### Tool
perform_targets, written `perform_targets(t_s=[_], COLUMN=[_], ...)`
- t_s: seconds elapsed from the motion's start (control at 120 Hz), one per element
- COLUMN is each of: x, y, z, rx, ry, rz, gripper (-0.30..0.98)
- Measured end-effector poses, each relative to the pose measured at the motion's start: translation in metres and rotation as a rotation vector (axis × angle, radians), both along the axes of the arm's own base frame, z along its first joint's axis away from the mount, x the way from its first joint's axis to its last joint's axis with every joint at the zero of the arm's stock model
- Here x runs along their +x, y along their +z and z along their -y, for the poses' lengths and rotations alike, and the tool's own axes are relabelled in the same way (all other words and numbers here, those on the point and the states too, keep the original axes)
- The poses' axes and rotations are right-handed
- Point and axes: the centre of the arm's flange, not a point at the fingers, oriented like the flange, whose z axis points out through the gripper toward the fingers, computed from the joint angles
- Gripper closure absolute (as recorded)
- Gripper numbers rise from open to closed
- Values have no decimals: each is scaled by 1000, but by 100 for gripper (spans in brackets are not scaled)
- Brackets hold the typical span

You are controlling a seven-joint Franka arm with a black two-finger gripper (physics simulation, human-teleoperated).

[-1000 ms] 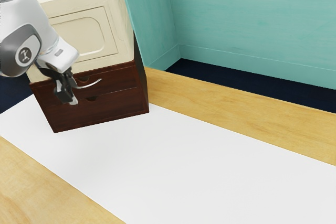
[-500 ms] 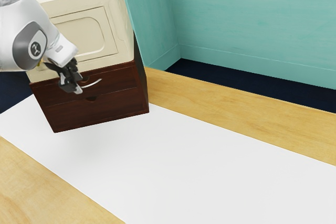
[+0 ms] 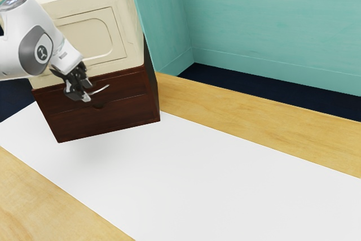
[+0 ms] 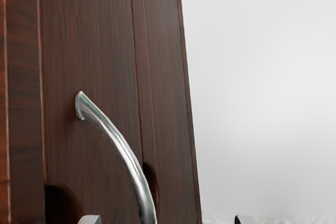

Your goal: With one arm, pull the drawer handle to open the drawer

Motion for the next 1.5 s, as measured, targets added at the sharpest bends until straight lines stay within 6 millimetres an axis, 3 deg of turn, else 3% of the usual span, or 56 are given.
perform_targets(t_s=[0.3, 0.45, 0.75, 1.083, 1.15, 1.5], x=[6, -11, -46, -71, -74, -103], y=[-18, -16, -13, -19, -19, -18], z=[5, 18, 41, 68, 82, 104], rx=[2, 0, 7, -5, -11, -31], ry=[-48, -73, -112, -150, -173, -208], rz=[-32, -23, -16, -16, -13, 9], gripper=[69, 75, 75, 74, 75, 76])
